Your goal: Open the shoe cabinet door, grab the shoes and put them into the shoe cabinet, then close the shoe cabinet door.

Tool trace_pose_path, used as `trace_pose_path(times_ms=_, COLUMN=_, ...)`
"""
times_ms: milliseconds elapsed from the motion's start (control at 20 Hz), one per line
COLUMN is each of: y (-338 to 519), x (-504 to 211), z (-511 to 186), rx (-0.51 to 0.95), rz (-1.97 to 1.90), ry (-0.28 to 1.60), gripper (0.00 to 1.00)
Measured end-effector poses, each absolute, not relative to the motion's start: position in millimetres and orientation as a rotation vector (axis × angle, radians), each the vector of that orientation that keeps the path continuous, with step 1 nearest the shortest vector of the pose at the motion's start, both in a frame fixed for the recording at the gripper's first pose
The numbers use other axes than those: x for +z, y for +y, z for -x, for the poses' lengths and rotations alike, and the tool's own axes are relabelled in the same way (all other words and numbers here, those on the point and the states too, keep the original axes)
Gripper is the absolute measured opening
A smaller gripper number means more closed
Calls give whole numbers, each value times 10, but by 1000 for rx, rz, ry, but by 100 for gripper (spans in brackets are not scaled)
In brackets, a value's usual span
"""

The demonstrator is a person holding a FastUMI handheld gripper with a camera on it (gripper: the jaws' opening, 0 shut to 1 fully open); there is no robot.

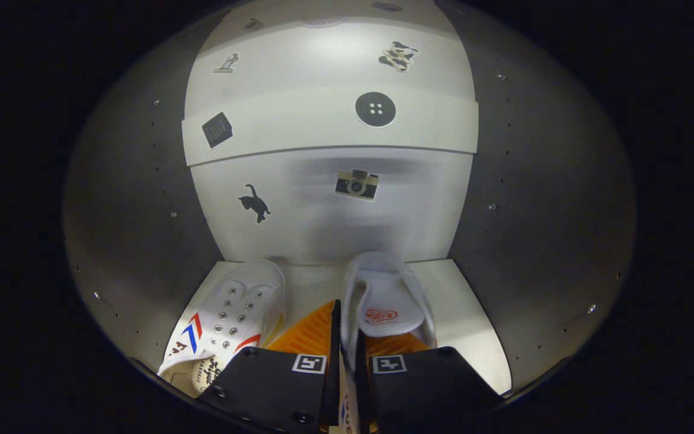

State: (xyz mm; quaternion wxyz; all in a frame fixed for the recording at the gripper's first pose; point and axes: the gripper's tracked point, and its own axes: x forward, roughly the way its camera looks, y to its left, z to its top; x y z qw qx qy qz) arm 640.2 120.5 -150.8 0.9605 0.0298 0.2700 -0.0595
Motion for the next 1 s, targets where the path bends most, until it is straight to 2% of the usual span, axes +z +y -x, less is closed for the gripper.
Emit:
trace_pose_path(times_ms=400, y=1452, x=-1366, z=-6010, rx=-104, rz=22, ry=474, gripper=86)
trace_pose_path(times_ms=750, y=1722, x=-1034, z=-5188, rx=-84, rz=64, ry=381, gripper=85)
trace_pose_path(times_ms=950, y=1856, x=-733, z=-4504, rx=-93, rz=51, ry=270, gripper=98)
trace_pose_path(times_ms=1000, y=1897, x=-641, z=-4307, rx=-90, rz=54, ry=231, gripper=98)
